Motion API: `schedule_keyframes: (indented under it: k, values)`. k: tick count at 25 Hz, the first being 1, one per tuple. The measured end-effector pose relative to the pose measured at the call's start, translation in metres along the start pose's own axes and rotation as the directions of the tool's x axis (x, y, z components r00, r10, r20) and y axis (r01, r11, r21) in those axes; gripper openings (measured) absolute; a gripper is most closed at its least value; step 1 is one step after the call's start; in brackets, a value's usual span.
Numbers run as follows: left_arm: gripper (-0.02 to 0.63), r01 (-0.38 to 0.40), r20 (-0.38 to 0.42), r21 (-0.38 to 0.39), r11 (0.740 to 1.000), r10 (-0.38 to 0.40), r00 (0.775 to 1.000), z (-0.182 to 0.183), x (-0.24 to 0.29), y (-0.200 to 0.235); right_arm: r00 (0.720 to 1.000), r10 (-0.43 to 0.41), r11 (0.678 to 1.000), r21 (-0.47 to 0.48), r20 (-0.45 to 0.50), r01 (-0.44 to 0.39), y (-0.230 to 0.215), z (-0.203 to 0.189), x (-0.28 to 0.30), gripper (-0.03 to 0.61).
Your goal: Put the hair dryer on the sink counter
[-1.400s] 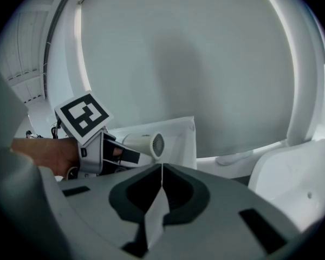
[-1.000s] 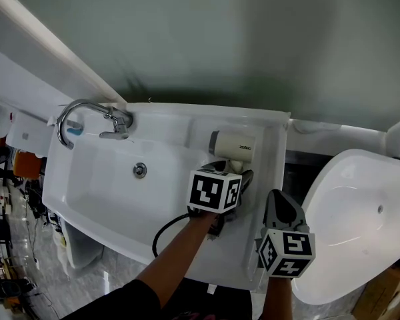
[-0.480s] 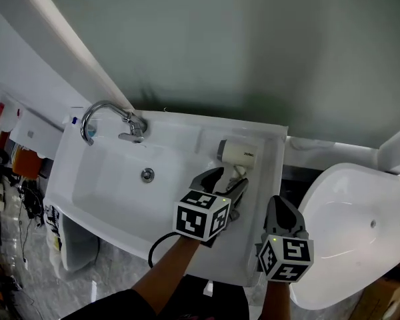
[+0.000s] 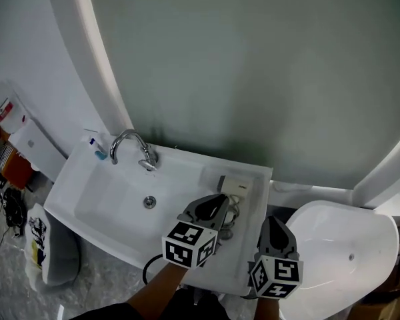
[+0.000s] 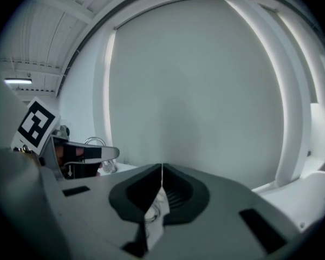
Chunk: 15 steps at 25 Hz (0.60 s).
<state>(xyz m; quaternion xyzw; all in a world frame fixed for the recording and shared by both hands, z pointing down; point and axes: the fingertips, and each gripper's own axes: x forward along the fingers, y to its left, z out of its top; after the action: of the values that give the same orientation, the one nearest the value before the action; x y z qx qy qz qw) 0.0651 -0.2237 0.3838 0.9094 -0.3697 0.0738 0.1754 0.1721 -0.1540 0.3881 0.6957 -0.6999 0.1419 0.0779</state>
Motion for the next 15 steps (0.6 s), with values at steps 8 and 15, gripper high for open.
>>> schedule_keyframes:
  k: [8,15]
  values:
    - [0.018,-0.005,0.148,0.093,0.996,-0.008,0.989,0.059,-0.055,-0.009,0.993,0.004,0.998,-0.061,0.114,0.003,0.029,0.049,-0.032,0.021]
    - [0.017,0.014,0.237,0.152,0.988,-0.051,0.970,0.094,-0.082,-0.020,0.979,-0.009,0.995,-0.094,0.202,0.028,0.037,0.086,-0.051,0.021]
